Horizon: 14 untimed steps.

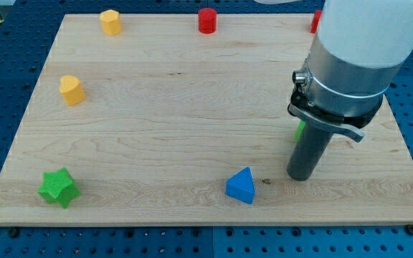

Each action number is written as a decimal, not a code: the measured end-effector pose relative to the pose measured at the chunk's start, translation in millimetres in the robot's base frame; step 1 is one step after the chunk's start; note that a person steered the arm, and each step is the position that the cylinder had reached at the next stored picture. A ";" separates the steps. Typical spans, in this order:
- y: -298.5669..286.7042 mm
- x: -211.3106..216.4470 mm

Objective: Push the triangle into the green circle

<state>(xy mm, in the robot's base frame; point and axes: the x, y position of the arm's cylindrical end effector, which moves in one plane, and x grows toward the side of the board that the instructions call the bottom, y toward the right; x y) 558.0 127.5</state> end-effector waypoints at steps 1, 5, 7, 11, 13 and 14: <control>7.7 -0.7; -115.4 60.7; -140.8 60.3; -81.1 31.0; -60.8 19.7; -60.4 11.3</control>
<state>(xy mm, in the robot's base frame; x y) 569.3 67.2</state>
